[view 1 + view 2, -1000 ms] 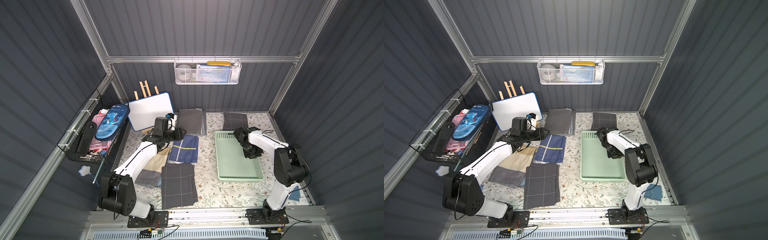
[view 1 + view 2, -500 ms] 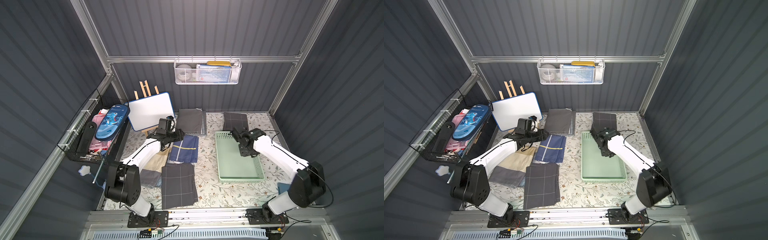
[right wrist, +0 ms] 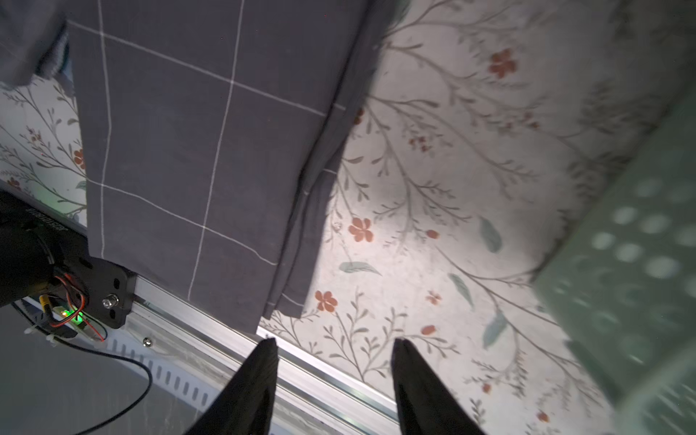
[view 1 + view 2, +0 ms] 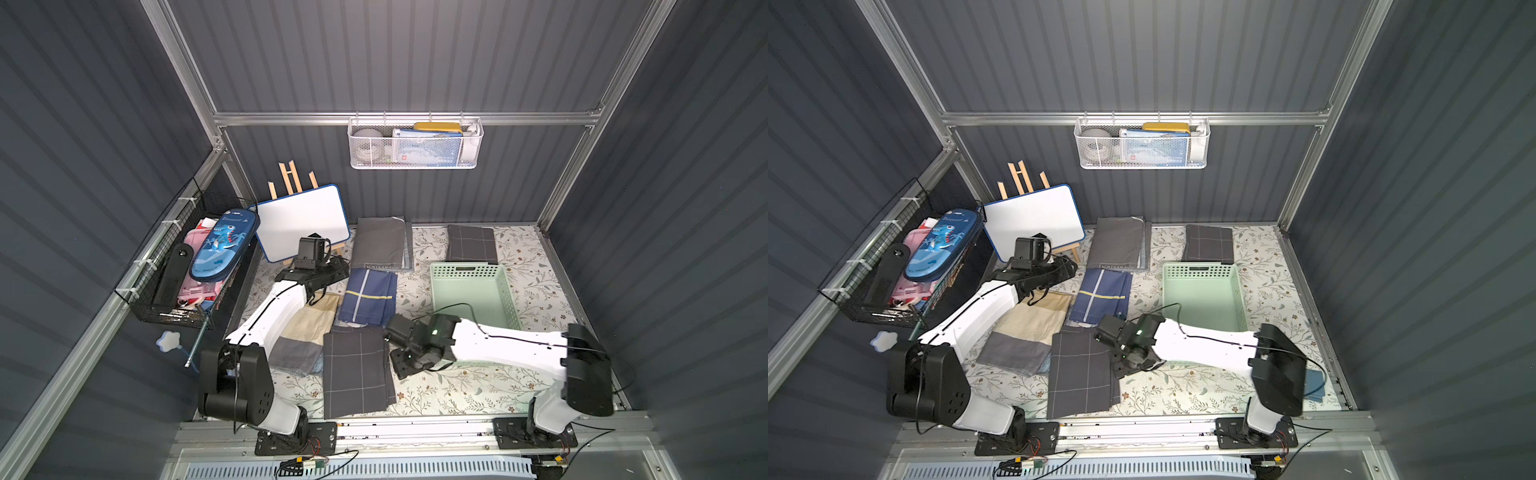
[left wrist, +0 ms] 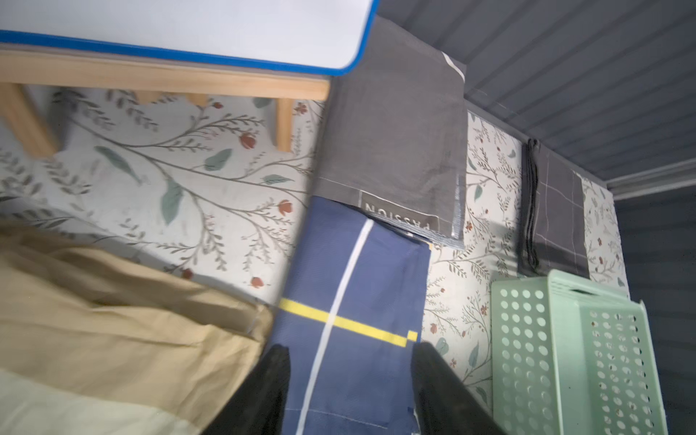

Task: Put the folded pillowcase in the basket
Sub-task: Move the pillowcase to the center of the board.

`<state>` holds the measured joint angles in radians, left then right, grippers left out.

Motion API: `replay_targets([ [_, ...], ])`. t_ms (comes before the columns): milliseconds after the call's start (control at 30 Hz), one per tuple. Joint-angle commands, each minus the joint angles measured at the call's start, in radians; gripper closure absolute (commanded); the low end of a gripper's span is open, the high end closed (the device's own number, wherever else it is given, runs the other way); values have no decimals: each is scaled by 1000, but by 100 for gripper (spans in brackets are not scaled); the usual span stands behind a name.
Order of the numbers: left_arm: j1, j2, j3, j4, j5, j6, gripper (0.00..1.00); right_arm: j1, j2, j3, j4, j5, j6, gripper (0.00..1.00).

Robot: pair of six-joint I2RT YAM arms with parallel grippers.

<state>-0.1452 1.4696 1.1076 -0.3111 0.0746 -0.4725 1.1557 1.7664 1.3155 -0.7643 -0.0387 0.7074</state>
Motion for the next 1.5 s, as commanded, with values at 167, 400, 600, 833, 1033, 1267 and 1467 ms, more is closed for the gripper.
replay_targets([
  [167,50,-70,-43,-5,63,4,42,-15,288,259,-43,-7,-37,47],
  [400,50,-90,-46,-11,49,21,41,-25,333,246,-66,21,24,61],
  [600,52,-90,-38,1,72,31,41,-43,360,228,-99,51,24,97],
  [833,52,-89,-40,-4,78,53,41,-88,292,147,-110,86,-1,100],
  [1033,51,-102,-118,35,146,19,43,-181,196,32,-118,84,-37,100],
  [1267,33,-178,-285,98,248,-90,45,-202,170,-19,-82,-9,-30,71],
  [1467,31,-237,-290,45,217,-92,44,-199,14,18,-107,28,-54,55],
])
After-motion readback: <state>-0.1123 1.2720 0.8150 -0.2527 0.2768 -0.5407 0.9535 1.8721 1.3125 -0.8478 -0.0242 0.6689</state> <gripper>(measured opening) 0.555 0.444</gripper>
